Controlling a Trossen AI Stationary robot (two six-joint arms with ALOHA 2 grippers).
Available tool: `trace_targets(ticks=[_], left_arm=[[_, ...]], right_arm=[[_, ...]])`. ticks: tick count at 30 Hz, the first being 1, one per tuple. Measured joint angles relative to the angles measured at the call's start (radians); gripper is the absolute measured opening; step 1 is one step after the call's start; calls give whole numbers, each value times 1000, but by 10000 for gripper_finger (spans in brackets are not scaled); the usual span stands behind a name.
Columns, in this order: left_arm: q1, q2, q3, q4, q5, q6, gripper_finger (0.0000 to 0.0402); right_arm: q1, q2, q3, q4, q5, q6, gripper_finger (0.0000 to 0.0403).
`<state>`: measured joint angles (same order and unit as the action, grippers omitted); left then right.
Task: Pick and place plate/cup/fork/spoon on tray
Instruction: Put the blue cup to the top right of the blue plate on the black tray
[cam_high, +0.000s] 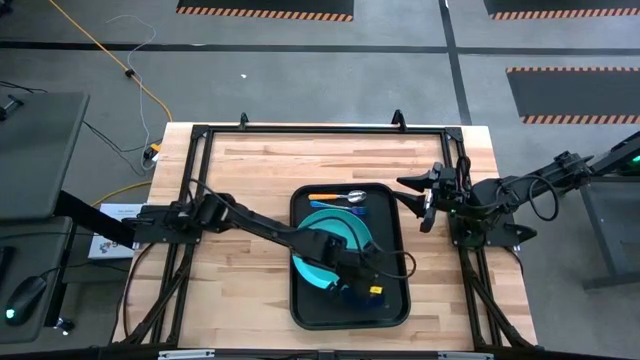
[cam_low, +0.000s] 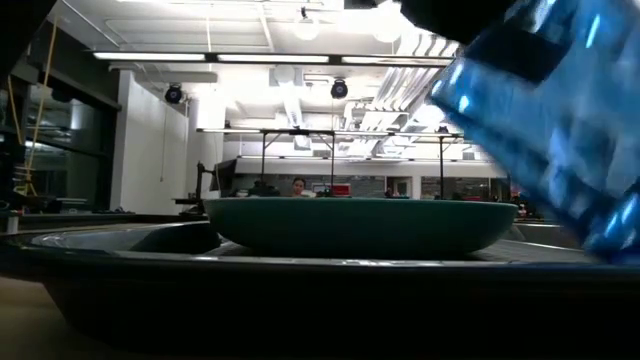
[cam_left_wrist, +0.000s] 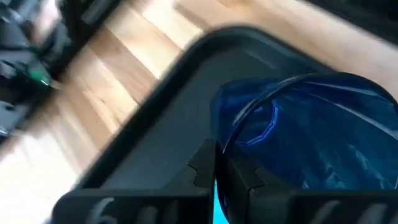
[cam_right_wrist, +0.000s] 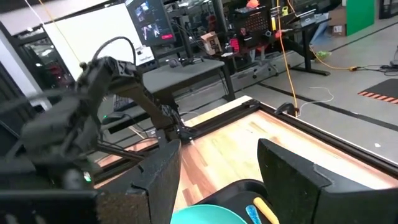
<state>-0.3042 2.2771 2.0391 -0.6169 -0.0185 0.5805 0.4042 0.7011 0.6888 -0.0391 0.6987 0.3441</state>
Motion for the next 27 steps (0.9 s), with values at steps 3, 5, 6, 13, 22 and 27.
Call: trace_targets(ticks=[3,5,6,13,22,27], left_arm=[[2,18,1,0,-32,-2,3],[2,18,1,-8,-49,-3,8],[3,18,1,-8,-52,-3,10],[3,18,1,-1,-57,17,22],[3,18,0,33,-43,26,92],[4,18,0,57,-43,26,150]], right_arm=[[0,0,0,-1,1,17,204],[0,0,0,-1,1,17,204],[0,0,0,-1,1,17,204],[0,0,0,-2,5,14,204],[0,0,0,-2,5,14,204],[0,0,0,-2,5,14,204]])
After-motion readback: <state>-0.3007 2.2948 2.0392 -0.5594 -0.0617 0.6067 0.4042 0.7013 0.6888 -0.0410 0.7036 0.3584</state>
